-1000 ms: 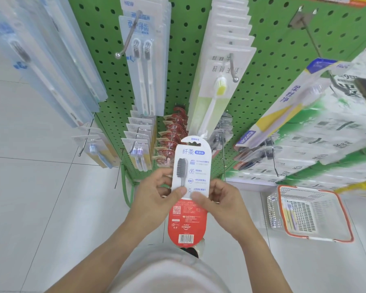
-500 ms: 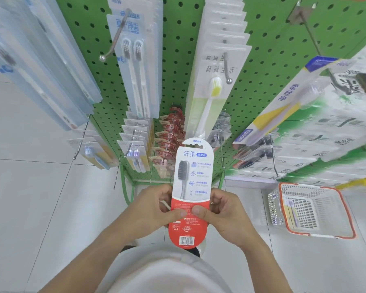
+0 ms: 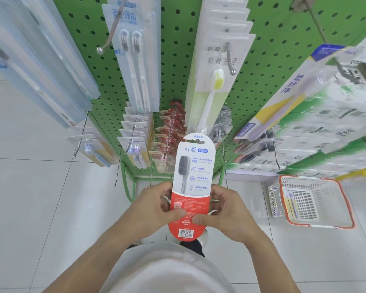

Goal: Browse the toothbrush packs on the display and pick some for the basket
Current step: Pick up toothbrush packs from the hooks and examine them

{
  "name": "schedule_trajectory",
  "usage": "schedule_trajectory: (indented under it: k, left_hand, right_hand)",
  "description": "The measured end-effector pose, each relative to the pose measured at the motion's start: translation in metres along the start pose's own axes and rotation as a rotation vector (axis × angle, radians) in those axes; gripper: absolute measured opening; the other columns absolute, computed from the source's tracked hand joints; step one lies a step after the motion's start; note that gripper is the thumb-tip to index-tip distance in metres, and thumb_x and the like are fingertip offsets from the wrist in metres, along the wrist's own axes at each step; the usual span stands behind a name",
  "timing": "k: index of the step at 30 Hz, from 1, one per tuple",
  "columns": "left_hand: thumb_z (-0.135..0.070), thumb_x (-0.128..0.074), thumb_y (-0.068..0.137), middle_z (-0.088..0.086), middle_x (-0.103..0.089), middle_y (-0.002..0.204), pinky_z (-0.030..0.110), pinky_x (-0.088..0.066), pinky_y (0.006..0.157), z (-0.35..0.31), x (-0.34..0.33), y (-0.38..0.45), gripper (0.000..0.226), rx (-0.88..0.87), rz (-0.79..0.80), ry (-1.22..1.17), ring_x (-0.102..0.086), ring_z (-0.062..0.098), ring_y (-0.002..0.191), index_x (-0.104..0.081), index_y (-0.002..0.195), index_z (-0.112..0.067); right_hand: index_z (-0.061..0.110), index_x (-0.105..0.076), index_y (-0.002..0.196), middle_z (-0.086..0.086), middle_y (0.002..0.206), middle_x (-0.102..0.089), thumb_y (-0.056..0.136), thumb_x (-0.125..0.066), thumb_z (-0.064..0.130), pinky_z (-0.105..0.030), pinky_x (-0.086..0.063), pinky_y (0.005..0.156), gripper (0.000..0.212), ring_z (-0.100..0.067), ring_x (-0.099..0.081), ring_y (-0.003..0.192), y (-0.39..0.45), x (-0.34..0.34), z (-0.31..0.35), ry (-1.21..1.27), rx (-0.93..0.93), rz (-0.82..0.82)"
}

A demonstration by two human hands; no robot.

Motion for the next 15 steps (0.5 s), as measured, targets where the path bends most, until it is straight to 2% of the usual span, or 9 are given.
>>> schedule_trajectory:
  k: [3,6,9,12,15]
  left_hand:
    - [-0.034,-0.087,0.078,-0.020,-0.071,0.108,0.036,-0.062,0.083,0.003,-0.002,-0.003,0.054,-0.027,0.094,0.089,-0.072,0.012,0.091,-0.061,0.123,-0.047]
    - [-0.029,-0.086,0.079,-0.025,-0.071,0.105,0.031,-0.060,0.084,0.005,-0.007,-0.009,0.053,-0.041,0.132,0.153,-0.070,0.002,0.093,-0.062,0.124,-0.045]
    - [-0.026,-0.084,0.082,-0.024,-0.071,0.107,0.029,-0.060,0.084,0.008,-0.007,-0.012,0.052,-0.040,0.138,0.172,-0.069,-0.001,0.095,-0.062,0.126,-0.042]
    - [-0.024,-0.080,0.086,-0.024,-0.072,0.108,0.025,-0.060,0.075,0.009,-0.005,-0.015,0.046,-0.028,0.142,0.132,-0.069,-0.001,0.096,-0.060,0.121,-0.049]
    - [-0.029,-0.075,0.090,-0.019,-0.074,0.100,0.020,-0.055,0.059,0.007,-0.005,-0.018,0.034,-0.024,0.115,0.079,-0.071,0.000,0.084,-0.062,0.117,-0.047]
  right_hand:
    - [0.027,-0.073,0.111,-0.006,0.106,-0.075,0.066,-0.094,0.012,-0.047,-0.062,0.075,0.052,-0.036,-0.073,0.086,-0.005,-0.003,-0.002,0.036,-0.004,-0.036]
    - [0.024,-0.072,0.114,-0.003,0.105,-0.075,0.070,-0.092,0.005,-0.048,-0.063,0.075,0.052,-0.036,-0.073,0.084,-0.010,-0.007,-0.003,0.001,-0.038,-0.045]
    - [0.021,-0.071,0.115,-0.007,0.103,-0.075,0.080,-0.084,0.004,-0.052,-0.063,0.073,0.041,-0.038,-0.074,0.083,-0.015,-0.011,-0.001,0.025,-0.053,-0.035]
    - [0.016,-0.069,0.116,-0.012,0.103,-0.074,0.088,-0.077,0.006,-0.056,-0.062,0.075,0.031,-0.037,-0.075,0.084,-0.017,-0.013,0.002,0.025,-0.065,-0.027]
    - [0.018,-0.069,0.115,-0.009,0.101,-0.075,0.089,-0.077,0.008,-0.054,-0.062,0.074,0.029,-0.036,-0.075,0.081,-0.019,-0.014,0.006,-0.014,-0.071,0.004]
Point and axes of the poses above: each hand's wrist, its own y-axis towards the middle knuckle, its own x-axis out of the back of the hand, z = x × y, the point moved 3 cm from there along y, towards the middle knuckle
